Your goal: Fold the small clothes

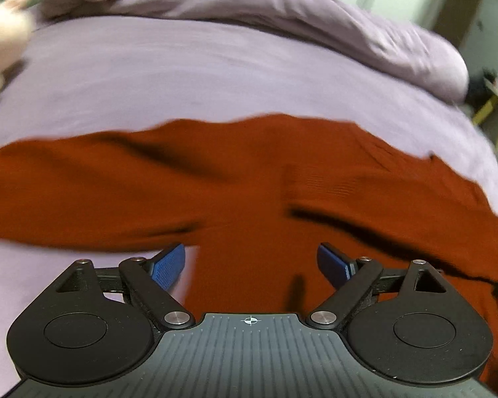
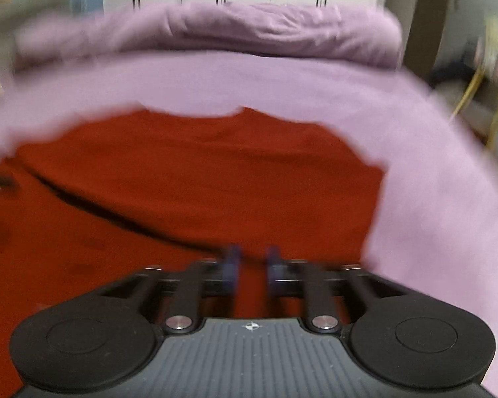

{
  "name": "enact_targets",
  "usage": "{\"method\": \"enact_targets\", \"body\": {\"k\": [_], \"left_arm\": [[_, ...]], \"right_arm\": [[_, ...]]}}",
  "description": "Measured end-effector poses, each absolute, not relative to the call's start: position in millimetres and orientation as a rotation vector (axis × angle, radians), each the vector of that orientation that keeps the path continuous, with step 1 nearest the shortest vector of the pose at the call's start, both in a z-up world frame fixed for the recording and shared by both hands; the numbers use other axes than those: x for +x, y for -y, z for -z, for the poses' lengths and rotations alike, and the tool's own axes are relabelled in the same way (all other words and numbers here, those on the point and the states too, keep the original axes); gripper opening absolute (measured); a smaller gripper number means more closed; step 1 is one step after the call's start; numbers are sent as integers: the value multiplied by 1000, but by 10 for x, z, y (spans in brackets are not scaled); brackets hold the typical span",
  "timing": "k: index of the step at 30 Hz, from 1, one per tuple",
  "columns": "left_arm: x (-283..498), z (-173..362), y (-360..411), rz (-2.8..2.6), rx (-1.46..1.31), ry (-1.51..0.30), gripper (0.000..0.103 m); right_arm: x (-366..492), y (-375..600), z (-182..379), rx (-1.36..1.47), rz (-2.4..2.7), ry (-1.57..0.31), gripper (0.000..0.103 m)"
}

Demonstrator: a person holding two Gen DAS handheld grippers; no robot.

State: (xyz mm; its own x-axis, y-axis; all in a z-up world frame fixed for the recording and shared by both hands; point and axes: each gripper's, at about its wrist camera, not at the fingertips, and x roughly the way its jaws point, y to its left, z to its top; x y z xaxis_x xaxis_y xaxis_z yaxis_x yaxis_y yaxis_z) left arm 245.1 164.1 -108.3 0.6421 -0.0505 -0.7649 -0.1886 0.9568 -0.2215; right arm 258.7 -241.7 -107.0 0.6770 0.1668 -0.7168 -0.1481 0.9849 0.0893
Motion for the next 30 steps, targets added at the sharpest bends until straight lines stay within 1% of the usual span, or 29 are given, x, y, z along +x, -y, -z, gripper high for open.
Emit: {"method": "enact_targets", "body": {"k": [1,2,5,8,10,11,14,16,17,18,19,20,21,22,26,30], "left_arm": [[2335,1087,-1825,-113,-330,-867,92],[2213,1099,-2053,-159,-376,-861,92],[1935,1162,-2729,-346,-521,-814,91],[1724,1291,-3344,-470,-740,-729,89],[1622,1391,-3682,-509,-885,-645,79],[1598,1435,-3810,-520,-943,-611,79],[1605,1532,-4077,-544,-1057,-544,71],[1640,1578,-4175,-564,-1093,-516,55],[1666,1602,-4216,-567,-1104,-513,52],[1691,1618,-4240,-570,-1109,-516,45],[1707,1627,-4260,-575,-1110,-517,34],[1722,1629,-4283,-584,-1108,-526,28],[1708,1619,-4323,-594,-1100,-539,16],[1724,1609,-4355,-600,-1082,-544,10],[1818,1325,-4151,-527,-928,-503,8],[2139,719,-3418,-295,-644,-477,8]], "right_arm": [[2453,2485,1034,132,-206,-809,53],[2347,2516,1021,185,-224,-812,52],[2068,2493,1048,227,-240,-837,52],[1902,2422,1078,251,-255,-857,52],[1880,2397,1071,266,-265,-862,52],[1884,2359,1061,267,-271,-867,52],[1932,2270,1012,250,-281,-867,52],[1991,2232,969,250,-285,-856,52],[2009,2214,956,252,-287,-854,52],[2023,2193,947,251,-286,-852,52],[2026,2182,943,248,-284,-851,52],[2029,2173,943,245,-282,-851,51],[2028,2165,941,242,-281,-851,51],[2042,2150,944,239,-279,-850,50],[2030,2192,915,256,-273,-839,48],[2025,2252,843,278,-269,-804,44]]}}
